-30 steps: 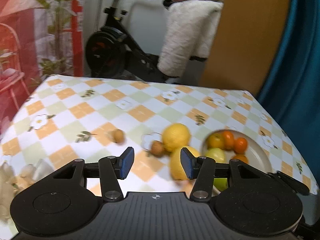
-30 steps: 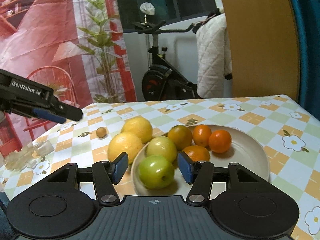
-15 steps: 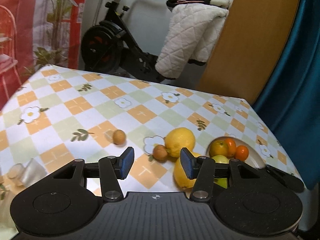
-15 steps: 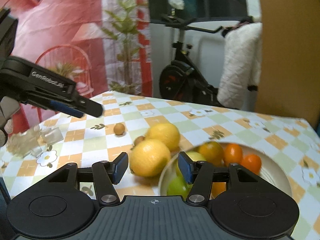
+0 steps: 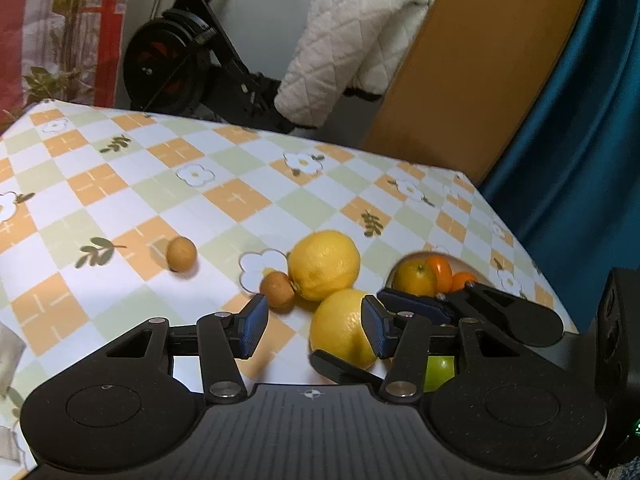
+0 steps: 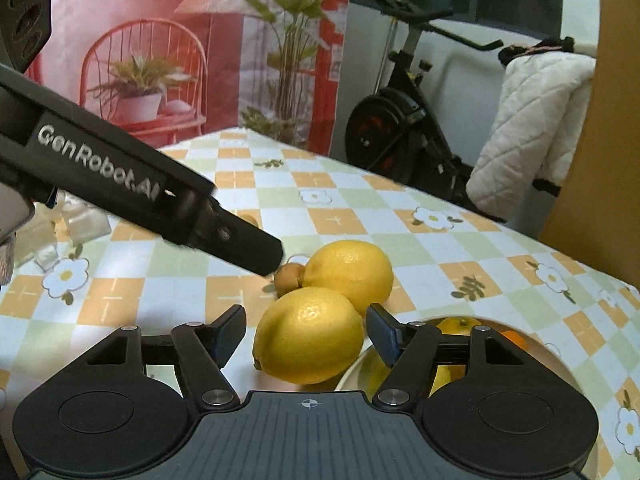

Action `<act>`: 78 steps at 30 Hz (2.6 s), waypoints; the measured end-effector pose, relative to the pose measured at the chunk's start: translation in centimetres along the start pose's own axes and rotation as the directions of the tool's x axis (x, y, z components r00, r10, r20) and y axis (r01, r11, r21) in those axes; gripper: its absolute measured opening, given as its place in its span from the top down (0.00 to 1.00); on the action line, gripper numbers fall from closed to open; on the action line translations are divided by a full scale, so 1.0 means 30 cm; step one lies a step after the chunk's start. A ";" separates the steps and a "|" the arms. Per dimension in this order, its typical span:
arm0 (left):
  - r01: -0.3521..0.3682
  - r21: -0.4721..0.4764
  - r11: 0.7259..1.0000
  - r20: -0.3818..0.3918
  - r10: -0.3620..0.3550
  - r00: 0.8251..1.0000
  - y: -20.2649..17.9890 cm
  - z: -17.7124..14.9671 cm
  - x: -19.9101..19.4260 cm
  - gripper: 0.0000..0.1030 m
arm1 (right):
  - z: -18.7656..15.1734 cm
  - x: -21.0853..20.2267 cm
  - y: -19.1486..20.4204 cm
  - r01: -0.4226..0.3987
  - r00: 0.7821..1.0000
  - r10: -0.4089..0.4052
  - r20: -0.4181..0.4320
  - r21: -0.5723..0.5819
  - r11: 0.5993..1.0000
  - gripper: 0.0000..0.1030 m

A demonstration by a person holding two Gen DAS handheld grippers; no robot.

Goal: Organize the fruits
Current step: 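Move the left gripper to the yellow lemon beside the plate, then close the left gripper on the yellow lemon, then carry the lemon with the left gripper over the plate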

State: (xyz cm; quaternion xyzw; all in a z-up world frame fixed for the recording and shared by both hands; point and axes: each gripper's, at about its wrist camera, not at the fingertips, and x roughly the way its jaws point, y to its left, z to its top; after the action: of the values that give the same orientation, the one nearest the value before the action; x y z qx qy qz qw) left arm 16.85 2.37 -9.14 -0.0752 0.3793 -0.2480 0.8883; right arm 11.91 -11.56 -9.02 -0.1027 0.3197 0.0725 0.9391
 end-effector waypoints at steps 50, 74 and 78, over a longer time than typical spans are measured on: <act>0.013 0.059 0.998 0.001 -0.013 1.000 -0.129 -0.094 -0.078 0.45 | -0.086 -0.178 -0.003 -0.102 0.989 0.077 0.128 0.196 0.975 0.44; 0.079 0.298 0.951 -0.063 -0.063 0.996 -0.567 -0.058 0.110 0.45 | -0.274 -0.361 -0.401 0.048 0.966 -0.153 0.207 0.439 0.897 0.45; 0.088 0.296 0.951 -0.090 -0.064 0.994 -0.600 -0.053 0.173 0.44 | -0.310 -0.345 -0.462 0.070 0.964 -0.181 0.193 0.474 0.878 0.45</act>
State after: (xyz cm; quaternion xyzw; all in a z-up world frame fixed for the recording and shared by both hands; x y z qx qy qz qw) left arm 11.87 -15.71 -7.77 0.0558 0.3689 -0.3392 0.8636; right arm 1.14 -27.95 -7.81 0.1126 0.2088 -0.0559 0.9699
